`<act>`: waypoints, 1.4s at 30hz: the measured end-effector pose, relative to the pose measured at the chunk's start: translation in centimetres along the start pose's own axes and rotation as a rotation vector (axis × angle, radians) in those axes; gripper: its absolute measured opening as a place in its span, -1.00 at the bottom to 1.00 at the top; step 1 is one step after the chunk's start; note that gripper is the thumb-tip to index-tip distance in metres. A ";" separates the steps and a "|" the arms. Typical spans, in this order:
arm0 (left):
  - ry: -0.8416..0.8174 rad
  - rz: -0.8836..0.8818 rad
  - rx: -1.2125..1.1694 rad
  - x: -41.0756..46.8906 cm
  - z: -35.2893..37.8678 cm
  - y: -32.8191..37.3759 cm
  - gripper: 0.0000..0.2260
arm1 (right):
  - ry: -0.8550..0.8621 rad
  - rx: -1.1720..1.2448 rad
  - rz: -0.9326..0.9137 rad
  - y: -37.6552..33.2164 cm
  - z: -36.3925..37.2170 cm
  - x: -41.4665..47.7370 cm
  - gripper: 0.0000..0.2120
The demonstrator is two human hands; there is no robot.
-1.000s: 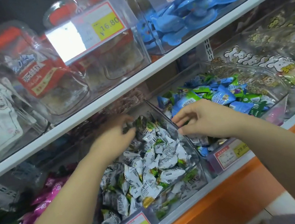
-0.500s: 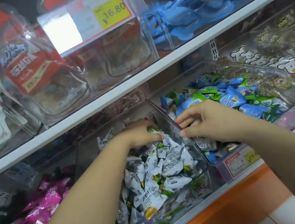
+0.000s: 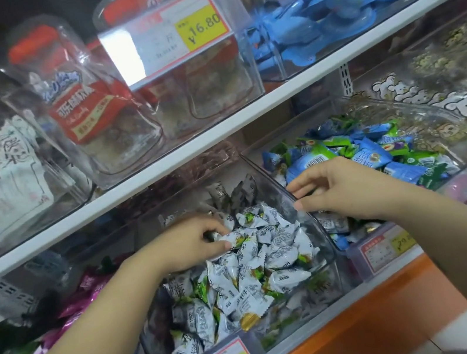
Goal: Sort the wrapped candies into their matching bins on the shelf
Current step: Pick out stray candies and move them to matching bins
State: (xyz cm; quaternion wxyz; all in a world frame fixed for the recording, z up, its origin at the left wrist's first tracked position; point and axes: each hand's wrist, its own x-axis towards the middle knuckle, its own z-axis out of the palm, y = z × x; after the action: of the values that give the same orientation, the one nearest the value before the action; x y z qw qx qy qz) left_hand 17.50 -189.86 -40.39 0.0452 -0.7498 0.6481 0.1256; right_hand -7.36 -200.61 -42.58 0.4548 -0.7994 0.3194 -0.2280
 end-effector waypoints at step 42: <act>0.005 0.051 0.178 -0.1 1.7 2.9 -0.62 | -0.062 0.074 0.039 0.4 -0.2 0.5 -0.76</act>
State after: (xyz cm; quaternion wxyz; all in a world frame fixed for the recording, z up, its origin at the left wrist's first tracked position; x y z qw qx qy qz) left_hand 14.46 -189.80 -41.75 0.1069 -0.7264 0.6756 0.0666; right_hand -7.26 -201.28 -42.75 0.4980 -0.7823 0.3123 -0.2059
